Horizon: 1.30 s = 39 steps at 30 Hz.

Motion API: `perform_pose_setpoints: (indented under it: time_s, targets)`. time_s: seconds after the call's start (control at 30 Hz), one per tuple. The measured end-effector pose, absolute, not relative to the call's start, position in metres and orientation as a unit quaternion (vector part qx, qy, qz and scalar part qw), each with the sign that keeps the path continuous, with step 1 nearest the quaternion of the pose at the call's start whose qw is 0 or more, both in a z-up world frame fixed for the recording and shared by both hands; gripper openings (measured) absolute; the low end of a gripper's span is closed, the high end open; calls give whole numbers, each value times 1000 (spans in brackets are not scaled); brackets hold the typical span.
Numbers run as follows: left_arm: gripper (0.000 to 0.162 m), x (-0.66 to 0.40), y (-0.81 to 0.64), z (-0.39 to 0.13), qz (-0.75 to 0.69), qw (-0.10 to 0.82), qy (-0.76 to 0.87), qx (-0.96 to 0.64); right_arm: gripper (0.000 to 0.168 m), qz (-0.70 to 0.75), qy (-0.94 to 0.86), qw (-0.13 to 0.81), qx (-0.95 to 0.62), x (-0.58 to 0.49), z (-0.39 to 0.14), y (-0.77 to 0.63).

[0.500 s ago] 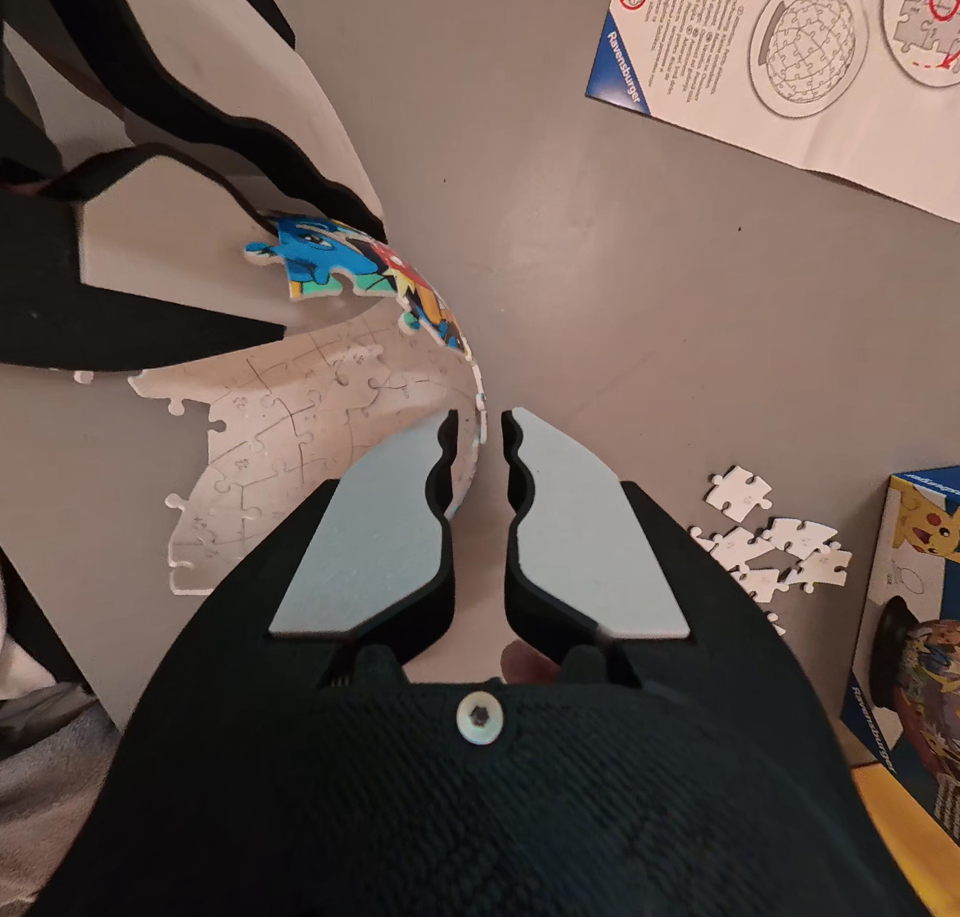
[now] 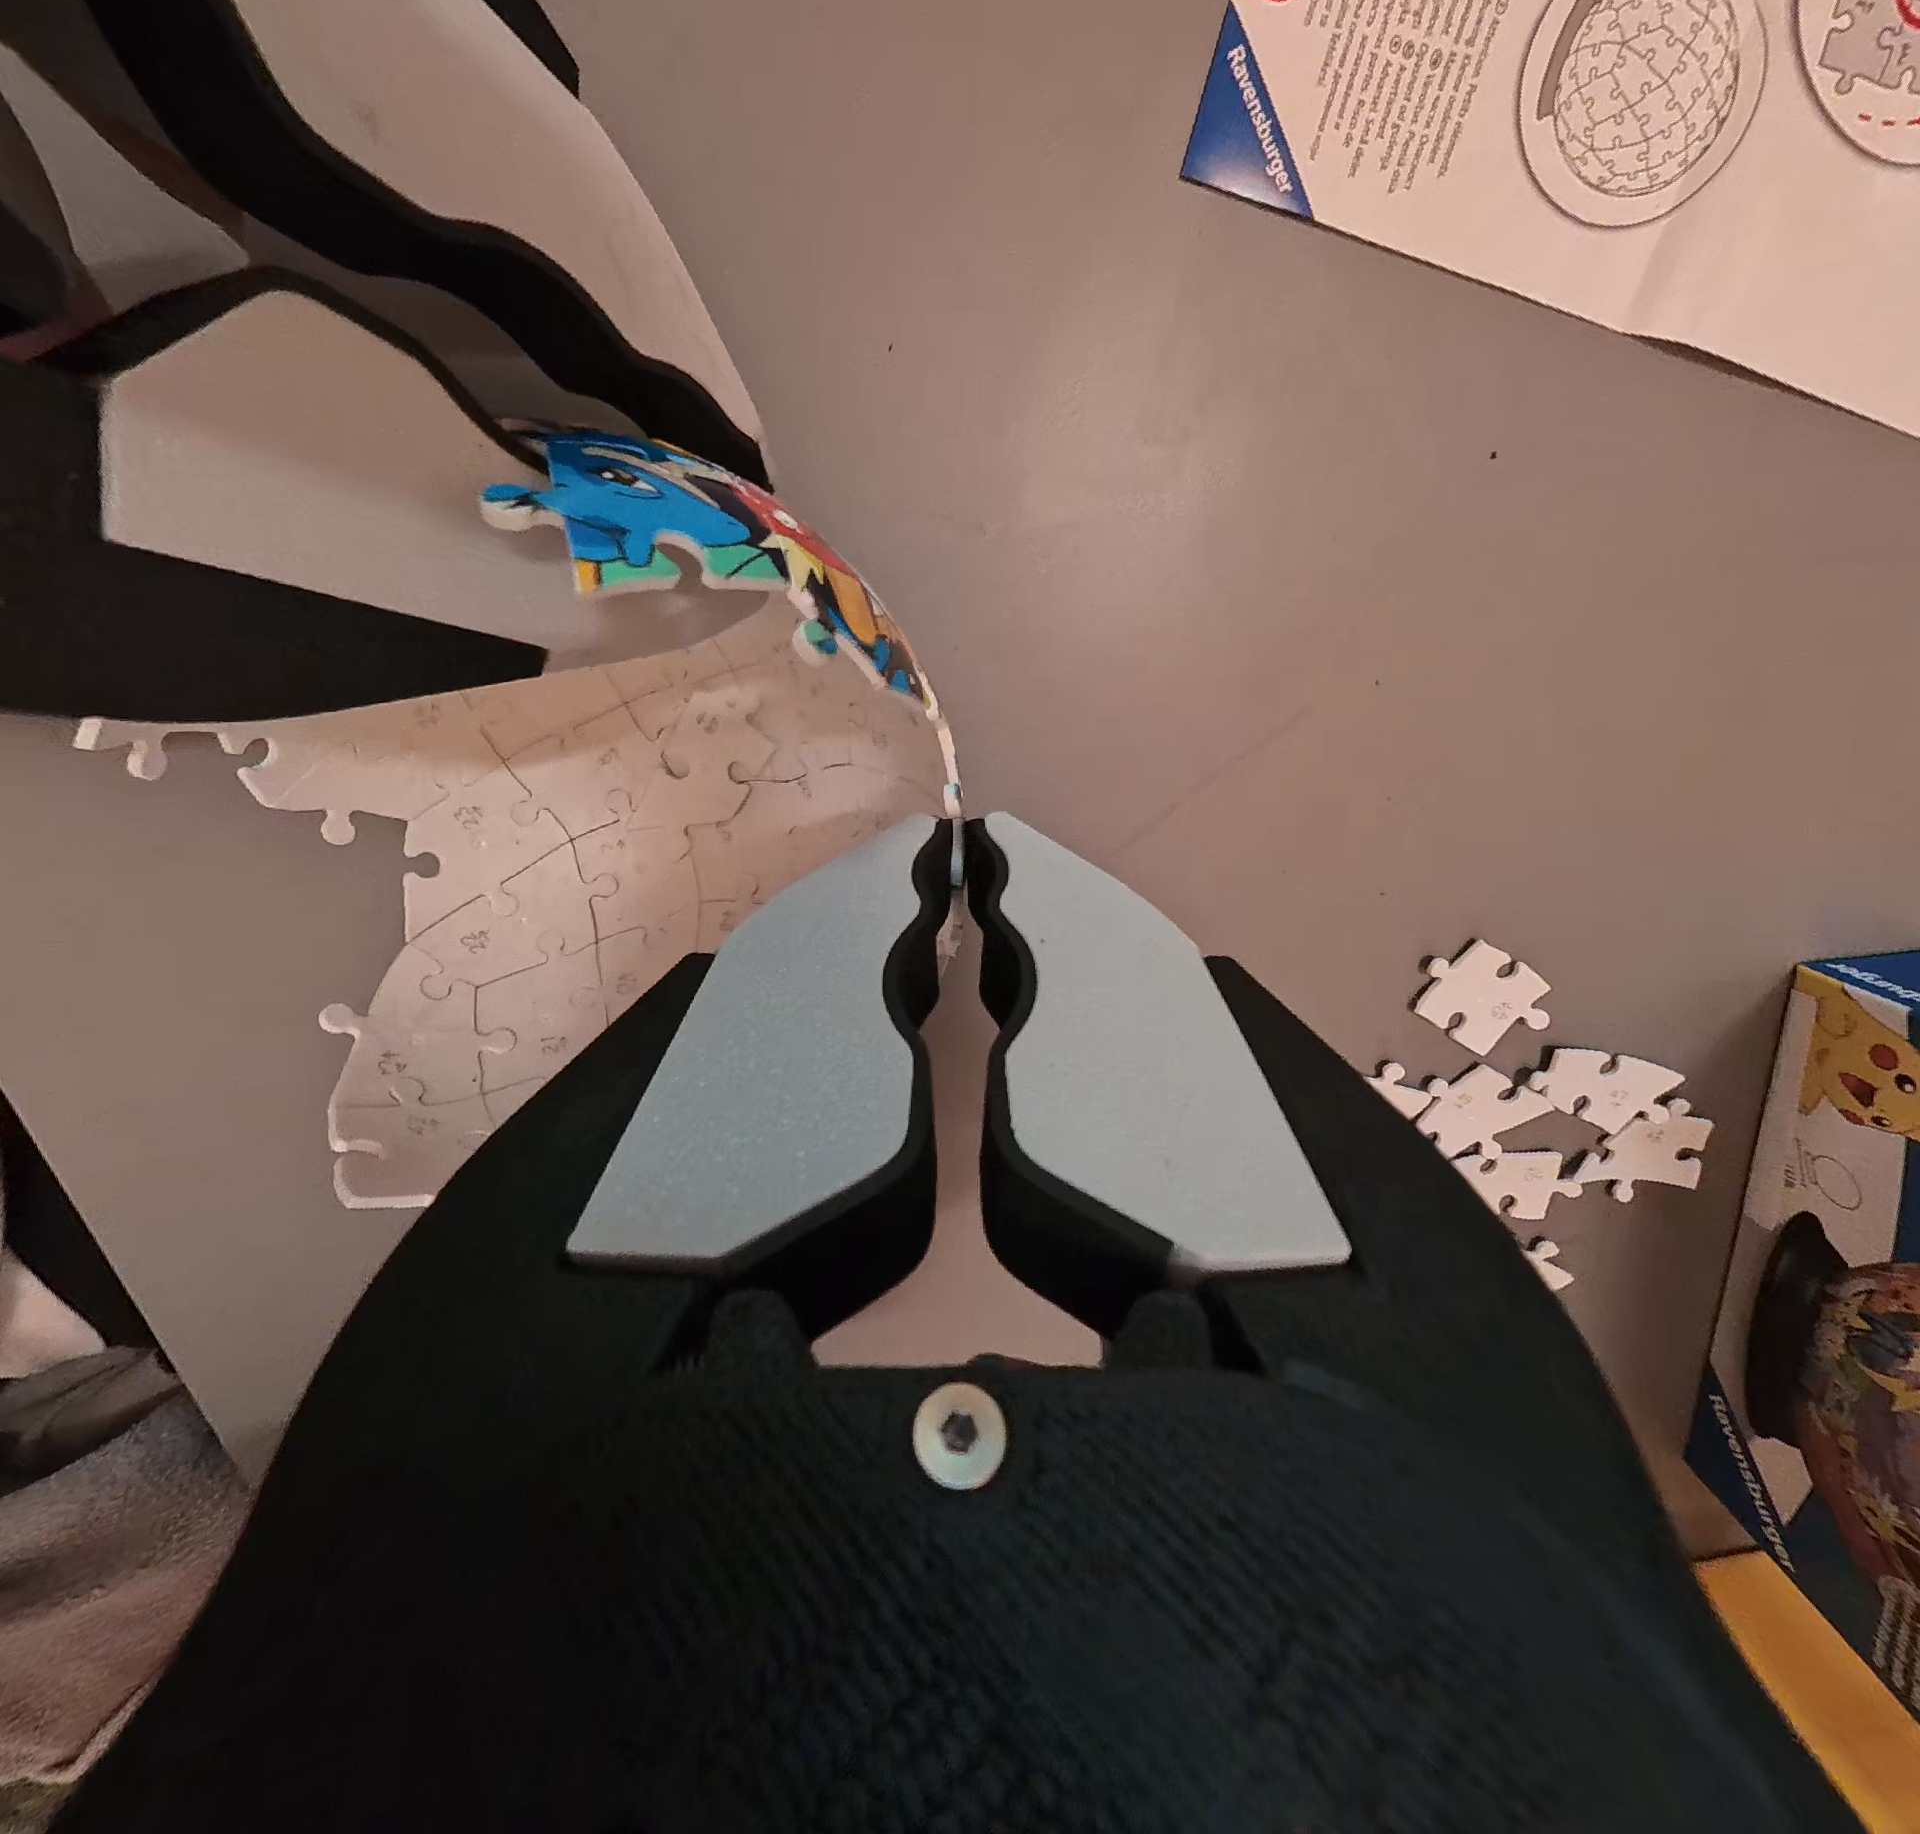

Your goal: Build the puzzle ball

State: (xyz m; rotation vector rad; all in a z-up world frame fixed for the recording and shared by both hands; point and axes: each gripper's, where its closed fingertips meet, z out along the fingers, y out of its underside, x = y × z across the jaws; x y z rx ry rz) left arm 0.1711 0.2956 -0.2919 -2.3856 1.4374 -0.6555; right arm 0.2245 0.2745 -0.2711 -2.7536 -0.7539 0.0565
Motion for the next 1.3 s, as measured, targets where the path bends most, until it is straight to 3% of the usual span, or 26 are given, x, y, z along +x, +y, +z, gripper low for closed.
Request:
perform_pose_setpoints:
  time_s: [0.23,0.47,0.87,1.07,1.3]
  targets:
    - [12,171,295,-292,-227,138,498,-825,3,21,-267,141,-953,224,-271,274]
    - [11,169,298,-293,-226,140,493,-828,32,59,-262,187,-945,222,-248,270]
    - [7,171,311,-288,-233,211,513,-798,31,9,-208,299,-931,240,-224,264]
    - [6,174,334,-265,-223,353,547,-726,35,6,-150,409,-900,240,-214,254]
    - [6,171,356,-205,-133,616,528,-570,40,16,-107,455,-884,242,-237,239]
